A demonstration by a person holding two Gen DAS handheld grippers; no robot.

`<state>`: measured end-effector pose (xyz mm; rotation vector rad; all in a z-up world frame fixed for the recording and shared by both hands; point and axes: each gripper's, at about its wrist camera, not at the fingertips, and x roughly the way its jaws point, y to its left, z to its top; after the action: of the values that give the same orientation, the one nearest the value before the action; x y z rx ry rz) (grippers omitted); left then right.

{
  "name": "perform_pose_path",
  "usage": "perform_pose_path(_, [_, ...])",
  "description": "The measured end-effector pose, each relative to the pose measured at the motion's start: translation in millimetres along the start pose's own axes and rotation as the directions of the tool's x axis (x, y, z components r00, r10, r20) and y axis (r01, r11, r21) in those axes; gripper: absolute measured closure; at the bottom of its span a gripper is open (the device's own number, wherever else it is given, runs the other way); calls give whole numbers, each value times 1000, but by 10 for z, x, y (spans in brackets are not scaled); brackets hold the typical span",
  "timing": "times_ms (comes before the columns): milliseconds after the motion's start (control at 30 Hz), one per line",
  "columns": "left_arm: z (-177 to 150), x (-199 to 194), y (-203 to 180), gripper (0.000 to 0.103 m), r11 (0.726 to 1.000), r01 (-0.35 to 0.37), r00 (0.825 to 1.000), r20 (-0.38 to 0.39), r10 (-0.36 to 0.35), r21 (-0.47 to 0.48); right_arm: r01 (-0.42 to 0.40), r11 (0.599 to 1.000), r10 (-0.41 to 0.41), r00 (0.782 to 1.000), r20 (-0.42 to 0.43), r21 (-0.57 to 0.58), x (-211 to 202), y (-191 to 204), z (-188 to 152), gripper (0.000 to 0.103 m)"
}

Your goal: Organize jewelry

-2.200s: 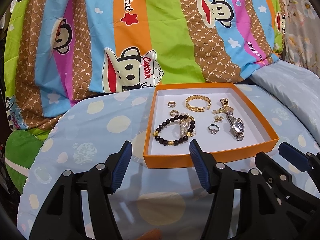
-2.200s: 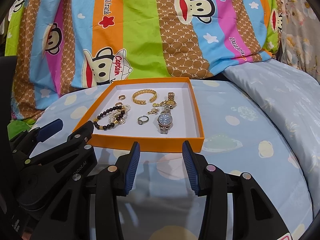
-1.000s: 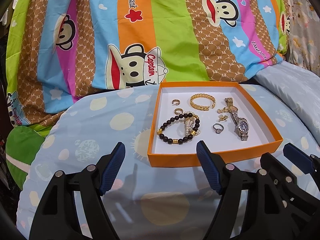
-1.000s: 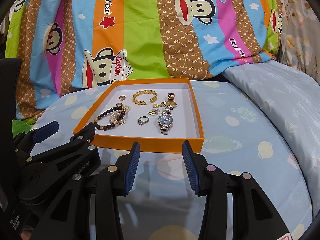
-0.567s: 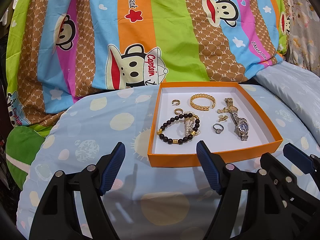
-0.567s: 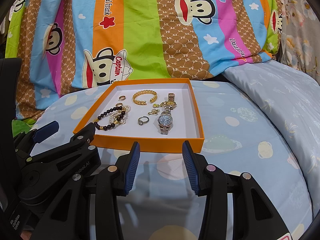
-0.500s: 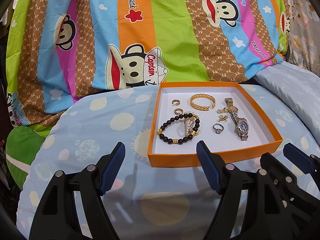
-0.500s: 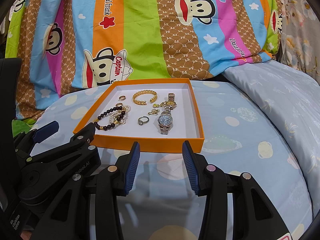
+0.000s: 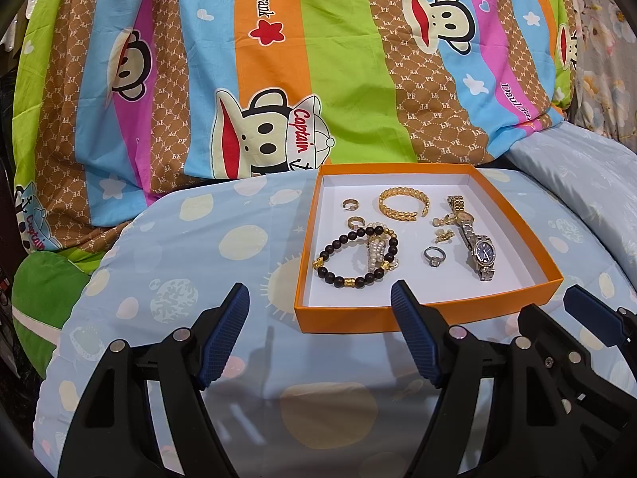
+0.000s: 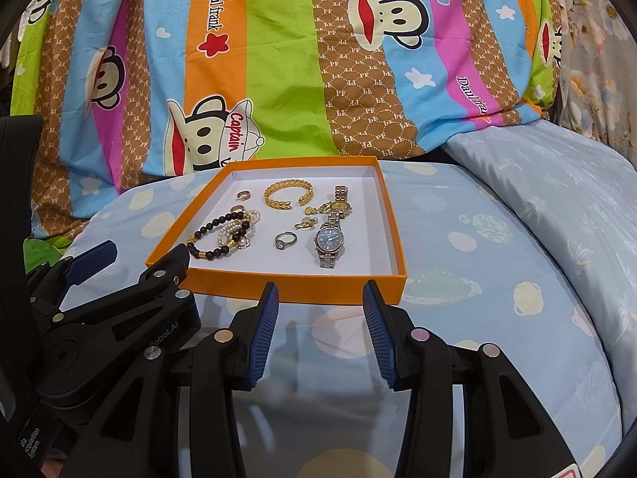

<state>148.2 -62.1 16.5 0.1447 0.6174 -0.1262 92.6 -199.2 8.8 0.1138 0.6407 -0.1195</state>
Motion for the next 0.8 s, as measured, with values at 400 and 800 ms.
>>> perform_pose_path(400, [9,-6,5,32,1000,15,1000,-1,-15,-3,1,1000,-1,1000,1,0,-3,-2,0,59])
perform_pose_path(800, [-5,-84,5,30,1000,-6,999,45,7,-5,1,1000,-1,1000,10,5,-26,-8,10,59])
